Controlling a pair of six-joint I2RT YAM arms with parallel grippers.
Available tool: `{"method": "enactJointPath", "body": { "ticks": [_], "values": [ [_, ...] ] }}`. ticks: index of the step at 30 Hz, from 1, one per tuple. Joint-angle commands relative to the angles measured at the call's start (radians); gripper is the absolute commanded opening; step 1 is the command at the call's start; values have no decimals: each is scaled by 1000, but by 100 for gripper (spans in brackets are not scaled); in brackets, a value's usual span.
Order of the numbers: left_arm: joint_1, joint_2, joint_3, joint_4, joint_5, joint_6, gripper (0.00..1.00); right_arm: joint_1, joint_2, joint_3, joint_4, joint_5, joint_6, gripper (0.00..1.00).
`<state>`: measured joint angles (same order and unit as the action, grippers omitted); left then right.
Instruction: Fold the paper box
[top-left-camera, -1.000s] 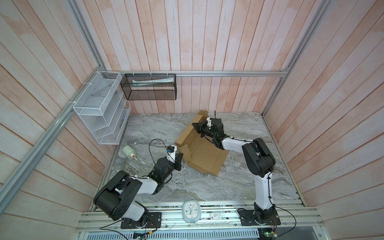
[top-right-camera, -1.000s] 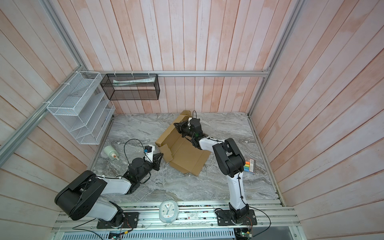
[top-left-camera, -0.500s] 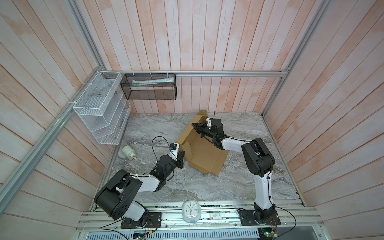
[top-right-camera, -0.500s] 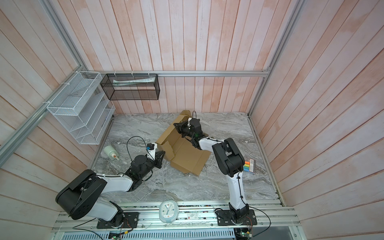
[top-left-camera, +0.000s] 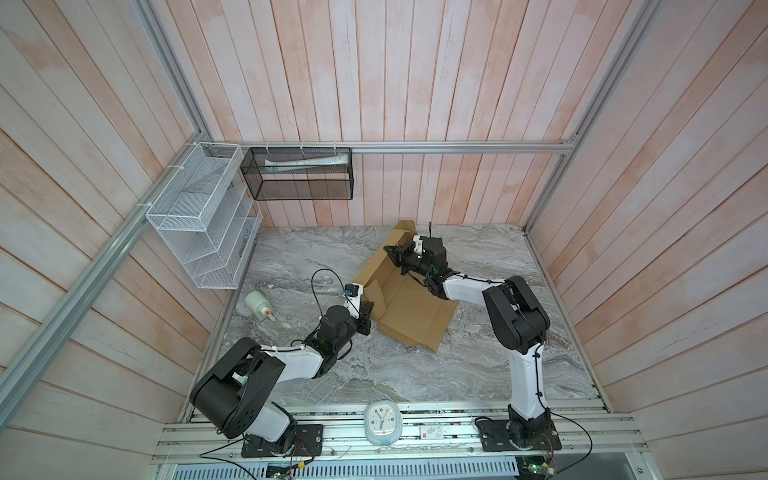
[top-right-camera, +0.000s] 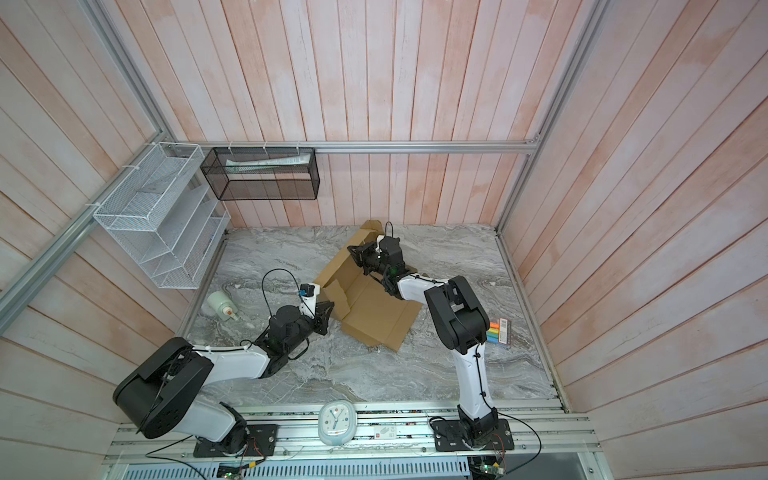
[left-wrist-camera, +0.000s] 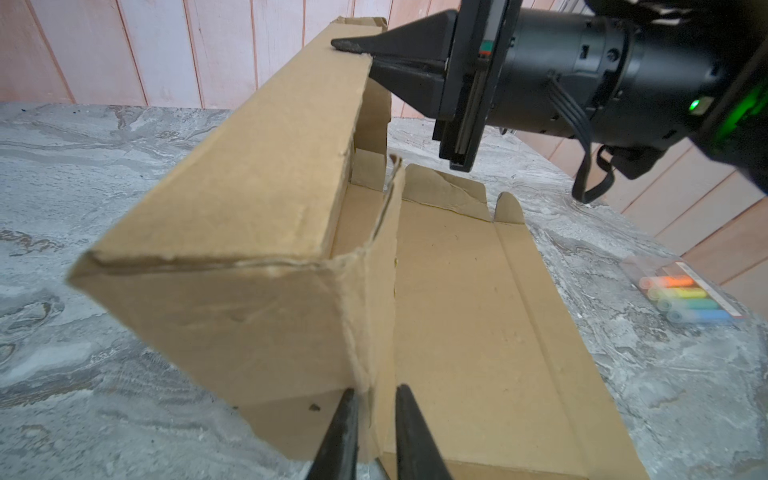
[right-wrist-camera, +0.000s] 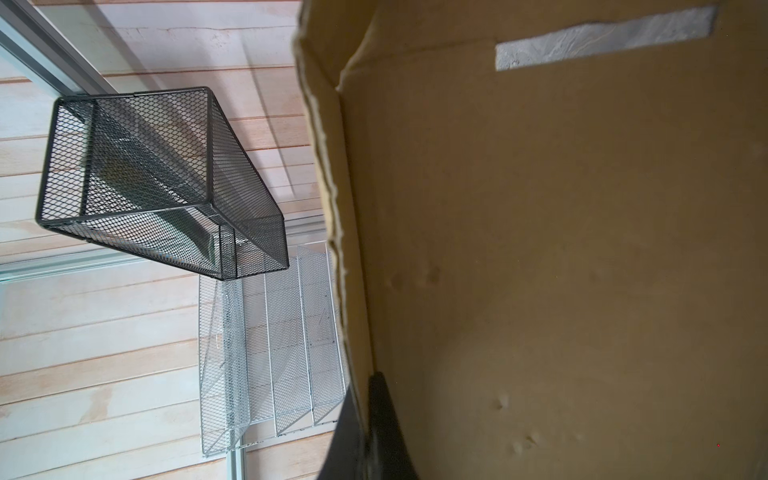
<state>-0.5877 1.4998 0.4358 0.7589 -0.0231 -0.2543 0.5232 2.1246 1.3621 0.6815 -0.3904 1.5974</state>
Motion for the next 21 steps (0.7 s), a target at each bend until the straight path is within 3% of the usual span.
{"method": "enactJointPath", "body": {
  "ticks": [1,14,21],
  "values": [
    [-3,11,36,-49,-57,-26,21,12,28,14,-3,-6,23,0],
    [-9,51,125,-121,-116,-113,25,21,10,-1,-1,24,35,0],
    [-15,56,153,-154,-152,-137,32,23,8,-7,3,29,45,0]
  ]
}}
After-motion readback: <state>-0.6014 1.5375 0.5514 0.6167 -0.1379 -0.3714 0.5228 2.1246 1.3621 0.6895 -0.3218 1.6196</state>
